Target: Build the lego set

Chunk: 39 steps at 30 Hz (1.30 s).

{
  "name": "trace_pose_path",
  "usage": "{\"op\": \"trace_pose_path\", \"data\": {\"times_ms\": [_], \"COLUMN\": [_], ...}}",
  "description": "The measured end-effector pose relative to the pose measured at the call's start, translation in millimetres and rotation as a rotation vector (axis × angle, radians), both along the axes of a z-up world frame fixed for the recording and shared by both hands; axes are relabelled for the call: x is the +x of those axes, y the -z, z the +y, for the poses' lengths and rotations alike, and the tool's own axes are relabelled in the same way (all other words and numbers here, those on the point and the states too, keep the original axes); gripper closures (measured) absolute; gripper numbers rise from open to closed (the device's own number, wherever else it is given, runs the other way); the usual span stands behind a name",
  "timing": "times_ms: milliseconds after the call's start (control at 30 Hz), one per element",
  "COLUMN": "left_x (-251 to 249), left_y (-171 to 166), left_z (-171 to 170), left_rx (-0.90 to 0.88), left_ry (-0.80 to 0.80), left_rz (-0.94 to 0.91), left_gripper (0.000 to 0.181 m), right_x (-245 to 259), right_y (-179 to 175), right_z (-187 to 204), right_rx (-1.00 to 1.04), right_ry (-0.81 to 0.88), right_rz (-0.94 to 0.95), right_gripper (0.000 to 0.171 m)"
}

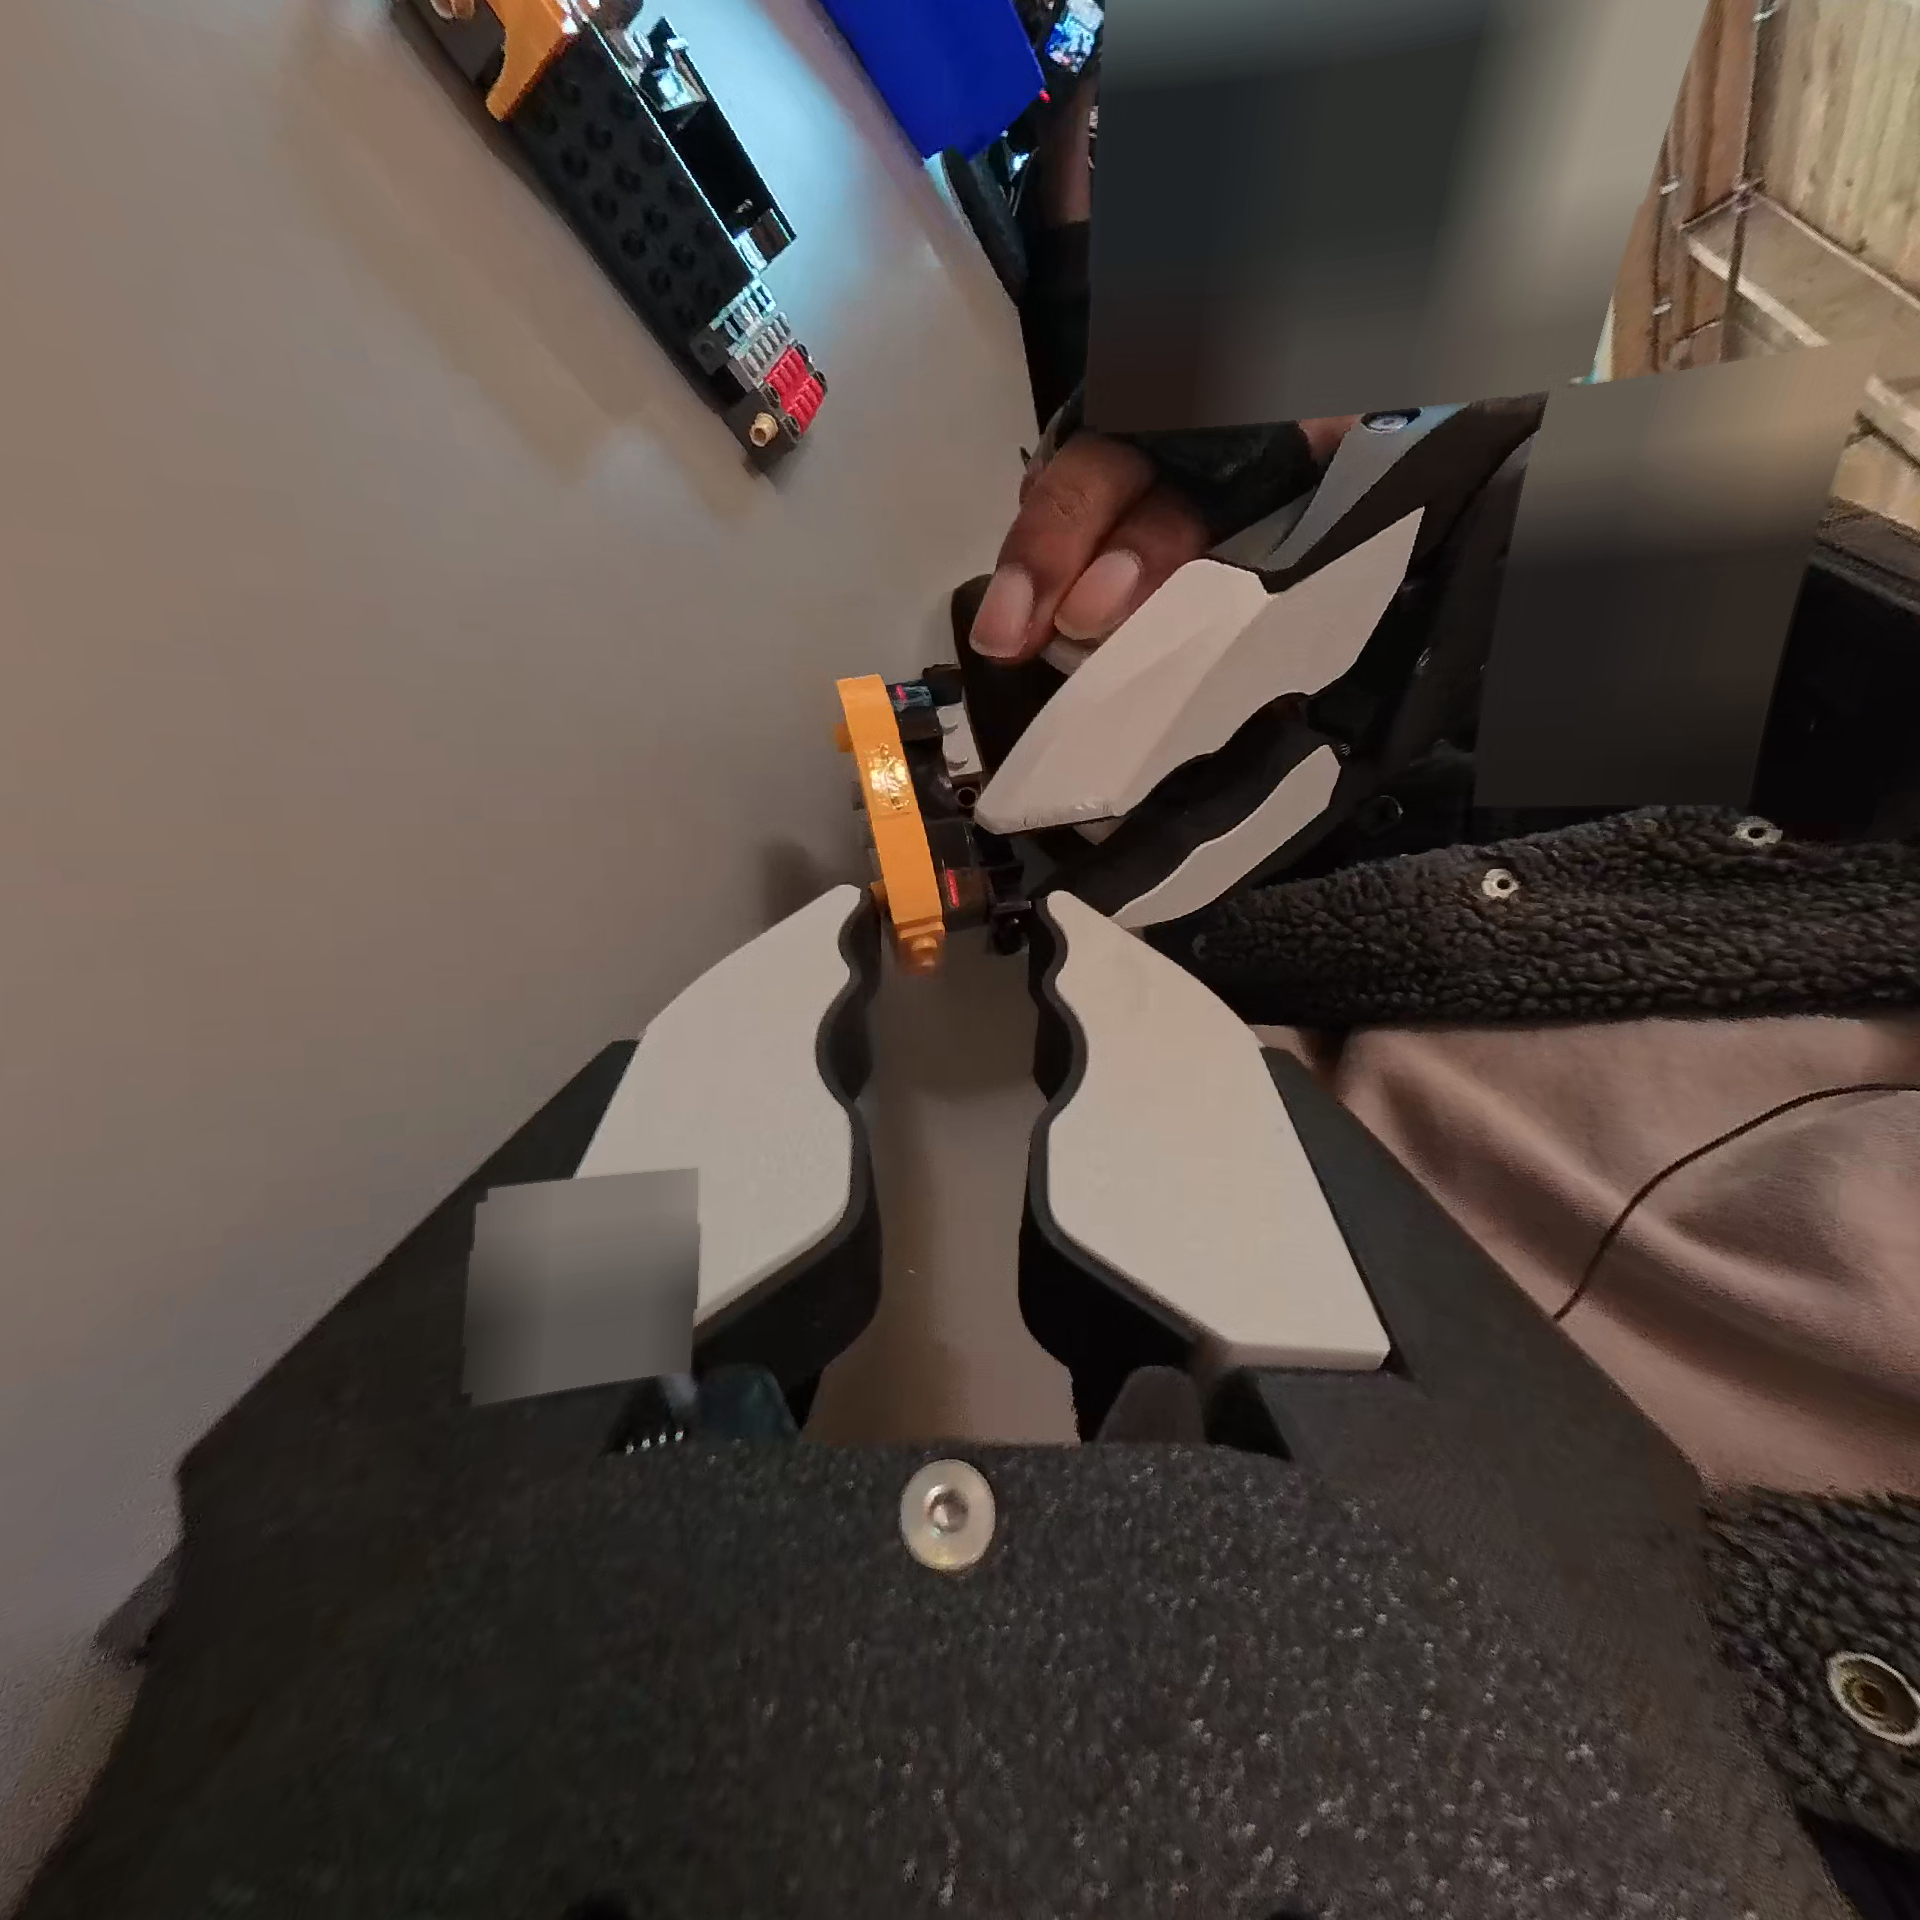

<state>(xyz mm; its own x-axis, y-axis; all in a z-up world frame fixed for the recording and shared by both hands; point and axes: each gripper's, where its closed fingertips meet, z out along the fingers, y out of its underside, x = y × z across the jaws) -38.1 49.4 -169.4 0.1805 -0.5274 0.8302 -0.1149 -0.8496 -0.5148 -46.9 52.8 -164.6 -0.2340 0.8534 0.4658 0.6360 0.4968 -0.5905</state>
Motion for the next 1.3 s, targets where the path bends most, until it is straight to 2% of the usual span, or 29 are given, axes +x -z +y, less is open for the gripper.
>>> {"op": "trace_pose_path", "data": {"times_ms": [33, 667, 867, 1033, 1300], "left_x": [0, 6, 4, 2, 2], "left_y": [0, -11, -16, -18, -17], "left_z": [-1, -13, -10, -8, -8], "left_rx": [-0.012, -0.122, -0.125, -0.137, -0.145], "left_ry": [0.006, 0.059, 0.054, 0.042, 0.037], "left_rz": [-0.002, -0.093, -0.137, -0.158, -0.154], "left_gripper": [0.154, 0.155, 0.154, 0.154, 0.155], "right_x": [0, 5, 2, 5, 1], "right_y": [0, -9, -18, -21, -12], "right_z": [-1, -15, -12, -7, -7], "right_rx": [-0.001, -0.026, -0.031, 0.001, 0.096], "right_ry": [-0.007, -0.064, -0.049, -0.054, -0.086], "right_rz": [-0.007, -0.011, 0.049, 0.017, -0.043], "right_gripper": [0.148, 0.152, 0.147, 0.134, 0.146]}}
